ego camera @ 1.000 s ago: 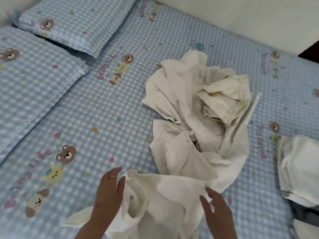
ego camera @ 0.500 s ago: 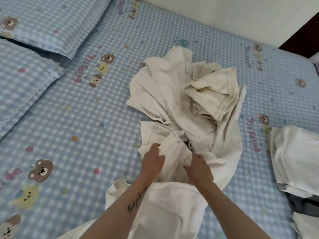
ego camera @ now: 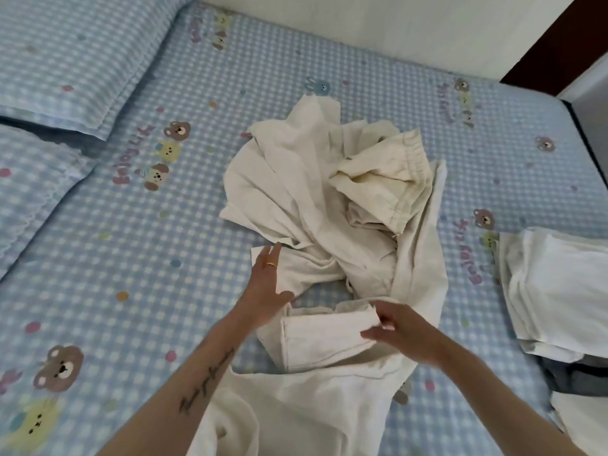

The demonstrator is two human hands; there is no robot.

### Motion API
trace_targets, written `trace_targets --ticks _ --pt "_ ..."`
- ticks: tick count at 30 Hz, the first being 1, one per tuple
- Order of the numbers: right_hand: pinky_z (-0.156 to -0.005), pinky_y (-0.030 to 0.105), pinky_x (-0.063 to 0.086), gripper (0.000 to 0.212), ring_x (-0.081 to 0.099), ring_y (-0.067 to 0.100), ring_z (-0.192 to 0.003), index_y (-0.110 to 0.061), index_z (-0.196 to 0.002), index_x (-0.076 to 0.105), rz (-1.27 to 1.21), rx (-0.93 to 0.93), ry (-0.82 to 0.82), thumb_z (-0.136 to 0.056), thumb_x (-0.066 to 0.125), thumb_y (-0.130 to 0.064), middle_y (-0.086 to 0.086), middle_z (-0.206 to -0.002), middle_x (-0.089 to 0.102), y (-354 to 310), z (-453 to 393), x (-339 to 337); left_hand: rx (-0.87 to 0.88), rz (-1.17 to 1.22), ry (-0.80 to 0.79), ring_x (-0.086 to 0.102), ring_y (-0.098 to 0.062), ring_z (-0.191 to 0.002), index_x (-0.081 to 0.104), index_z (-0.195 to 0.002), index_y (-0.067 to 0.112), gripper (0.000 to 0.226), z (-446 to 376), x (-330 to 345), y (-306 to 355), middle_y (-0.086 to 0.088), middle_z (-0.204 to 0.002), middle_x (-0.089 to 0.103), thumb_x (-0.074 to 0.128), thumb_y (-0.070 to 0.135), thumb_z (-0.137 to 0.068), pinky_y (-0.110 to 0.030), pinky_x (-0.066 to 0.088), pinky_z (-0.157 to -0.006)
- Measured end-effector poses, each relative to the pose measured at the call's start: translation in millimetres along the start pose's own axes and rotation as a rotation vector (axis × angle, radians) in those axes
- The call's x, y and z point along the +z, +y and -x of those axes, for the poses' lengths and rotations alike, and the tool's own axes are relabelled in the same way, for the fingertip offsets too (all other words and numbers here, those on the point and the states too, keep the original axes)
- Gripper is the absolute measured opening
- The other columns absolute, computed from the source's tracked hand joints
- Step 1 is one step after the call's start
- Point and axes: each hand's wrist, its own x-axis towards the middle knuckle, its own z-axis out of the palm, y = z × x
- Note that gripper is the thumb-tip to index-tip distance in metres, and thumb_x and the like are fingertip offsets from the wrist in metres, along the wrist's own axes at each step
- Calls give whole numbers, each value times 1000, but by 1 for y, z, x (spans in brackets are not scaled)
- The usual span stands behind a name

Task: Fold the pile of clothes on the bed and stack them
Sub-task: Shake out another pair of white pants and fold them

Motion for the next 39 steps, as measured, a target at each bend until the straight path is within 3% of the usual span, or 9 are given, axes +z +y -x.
trace_targets --ticks 3,6,10,13,18,21,28,34,39 --pt "-74 37 46 27 58 33 -85 -1 -94 59 -59 30 38 -84 70 -23 13 -80 61 6 40 0 -82 -67 -275 -1 -17 -147 -5 -151 19 92 -39 10 -2 -3 -160 -1 63 26 -89 -31 8 -117" --pt "-85 48 47 31 62 34 -95 -4 -101 63 -132 40 57 -86 69 -30 23 -99 64 8 72 -2 -166 -255 -425 3 -22 -147 13 -151 17 65 -52 18 -3 -6 -159 10 42 41 -98 -36 8 -117" --pt "-79 47 48 33 62 30 -85 -8 -98 64 -182 87 224 -83 68 -37 21 -93 65 20 105 -14 -200 -237 -338 56 -24 -106 61 -113 11 54 -47 6 11 -7 -117 60 29 51 -98 -35 43 -89" --pt "-76 42 50 18 65 31 -83 -7 -96 66 -323 140 382 -85 67 -21 19 -90 68 33 135 -23 -195 211 -401 55 -5 -93 54 -119 27 32 -19 -13 15 7 -114 57 58 41 -90 -18 44 -70" --pt "-71 30 48 9 63 19 -76 -8 -93 67 -493 217 505 -86 65 -3 20 -87 69 20 199 -40 -138 147 -157 51 -12 -68 62 -79 9 8 57 -9 50 1 -68 58 69 7 -83 -18 35 -60" --pt "-72 29 53 12 68 22 -80 -11 -98 67 -497 217 552 -87 65 -7 11 -89 73 1 239 -55 -74 287 -4 36 -1 -48 51 -50 25 42 101 -19 100 12 -46 42 65 8 -86 -21 27 -53" --pt "-65 36 55 14 72 26 -81 -16 -93 73 -582 87 684 -83 69 -25 9 -87 75 -57 341 -139 273 255 92 53 -18 -71 65 -85 7 5 174 -97 266 -11 -73 63 66 11 -85 -34 40 -67" --pt "-70 33 56 25 68 26 -82 -13 -100 70 -551 -313 854 -79 67 -26 15 -97 72 -143 431 -249 549 47 151 59 -13 -73 65 -88 21 33 226 -170 411 -6 -78 68 67 47 -67 -33 44 -69" --pt "-78 33 54 26 61 26 -91 -2 -113 61 -466 -567 924 -90 59 -13 17 -103 67 -199 487 -309 780 196 328 55 -16 -82 64 -94 13 33 259 -215 495 -20 -92 68 64 38 -73 -41 47 -78"
